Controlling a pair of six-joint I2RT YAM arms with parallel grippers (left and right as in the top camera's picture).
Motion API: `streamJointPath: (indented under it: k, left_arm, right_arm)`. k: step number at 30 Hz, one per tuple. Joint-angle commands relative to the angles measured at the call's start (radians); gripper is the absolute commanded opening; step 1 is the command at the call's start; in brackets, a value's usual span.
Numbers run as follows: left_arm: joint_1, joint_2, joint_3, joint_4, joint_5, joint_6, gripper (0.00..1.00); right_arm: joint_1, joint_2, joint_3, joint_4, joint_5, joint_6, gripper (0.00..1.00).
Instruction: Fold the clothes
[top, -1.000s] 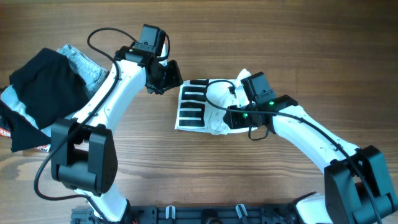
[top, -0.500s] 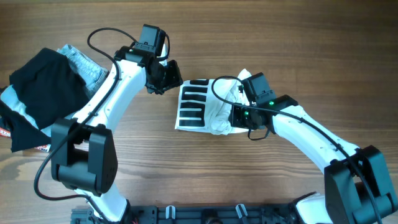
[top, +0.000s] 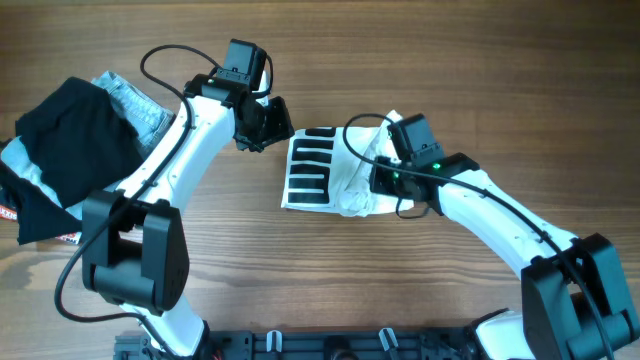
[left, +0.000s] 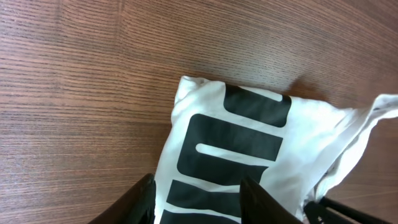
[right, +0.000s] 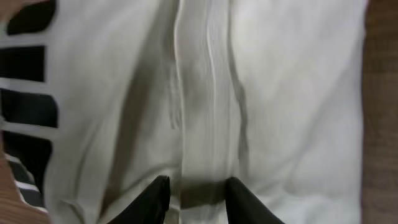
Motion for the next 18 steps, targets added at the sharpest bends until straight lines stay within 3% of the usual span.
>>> streamJointPath:
  k: [1,9,13,15,17,18]
  left_arm:
    - [0.001,0.008,0.007,-0.002,-0.013,-0.002,0.44]
    - [0.001,0.008,0.007,-0.001,-0.014,-0.002,0.44]
    - [0.001,0.008,0.007,-0.001,-0.013,-0.002,0.44]
    - [0.001,0.008,0.007,-0.001,-0.013,-0.002,0.44]
    - [0.001,0.008,0.007,-0.003,-0.013,-0.002,0.44]
    - [0.001,0.008,0.007,-0.005,-0.013,-0.002,0.44]
  right_arm:
    - [0.003,-0.011,-0.006,0.023,0.003,-0.013,0.34]
    - [0.003,-0.011,-0.006,-0.09,0.024,-0.015,0.33]
    - [0.003,-0.011,-0.006,-0.126,0.069,-0.018,0.25]
    - [0.002,-0.011,-0.006,-0.125,0.075,-0.021,0.18]
    - [0.002,-0.011,-0.006,-0.112,0.075,-0.047,0.05]
    - [0.002,-0.011,-0.006,-0.101,0.074,-0.069,0.04]
